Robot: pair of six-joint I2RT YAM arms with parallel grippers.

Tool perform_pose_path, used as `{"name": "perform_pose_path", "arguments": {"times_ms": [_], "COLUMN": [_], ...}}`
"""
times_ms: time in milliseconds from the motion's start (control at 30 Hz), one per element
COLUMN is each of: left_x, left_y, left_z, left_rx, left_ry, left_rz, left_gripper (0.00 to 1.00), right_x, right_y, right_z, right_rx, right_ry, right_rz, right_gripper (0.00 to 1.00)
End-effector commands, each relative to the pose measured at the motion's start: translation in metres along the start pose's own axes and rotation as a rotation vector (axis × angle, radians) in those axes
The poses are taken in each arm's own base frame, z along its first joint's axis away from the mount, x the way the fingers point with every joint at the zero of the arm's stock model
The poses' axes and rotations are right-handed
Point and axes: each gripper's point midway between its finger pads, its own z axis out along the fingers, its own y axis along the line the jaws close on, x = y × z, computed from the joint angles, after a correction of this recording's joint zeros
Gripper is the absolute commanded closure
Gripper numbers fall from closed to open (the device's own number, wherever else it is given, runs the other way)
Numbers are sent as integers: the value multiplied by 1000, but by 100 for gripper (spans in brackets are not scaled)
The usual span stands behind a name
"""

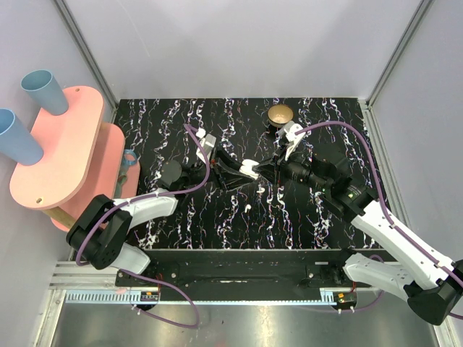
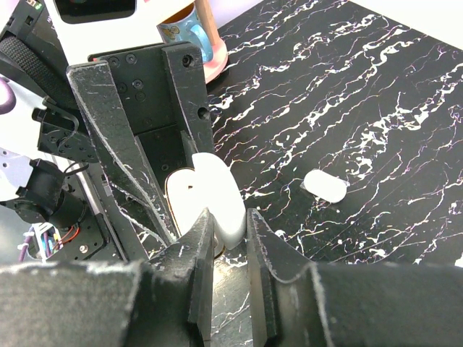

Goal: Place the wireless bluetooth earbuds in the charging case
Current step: Pass from the right arm to the left

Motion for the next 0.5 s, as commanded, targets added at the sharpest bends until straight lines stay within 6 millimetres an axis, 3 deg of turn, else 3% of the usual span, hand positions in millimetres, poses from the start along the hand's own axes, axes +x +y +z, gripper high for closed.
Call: {"name": "perform_pose_path", "arguments": {"times_ms": [0,167,367,467], "left_x": [-56,-58,-58,-58], "left_y": [-40,-40,-40,-40], "left_z": [1,1,1,2], "left_rx": [136,133,133,136], "left_ry": [-212,-220,-220,-217], "left_rz": [315,318,318,326], "left_gripper": [62,60,65,81], "right_x": [-13,-12,-11,-11], "right_y": [10,10,10,10], "right_z": [-1,0,0,0], "right_rx": [-35,-37,-37,-42], "right_ry": [-39,-33,-31,-27], "right_rz": [-5,-5,-8,-7], "right_gripper": [100,100,100,100]}}
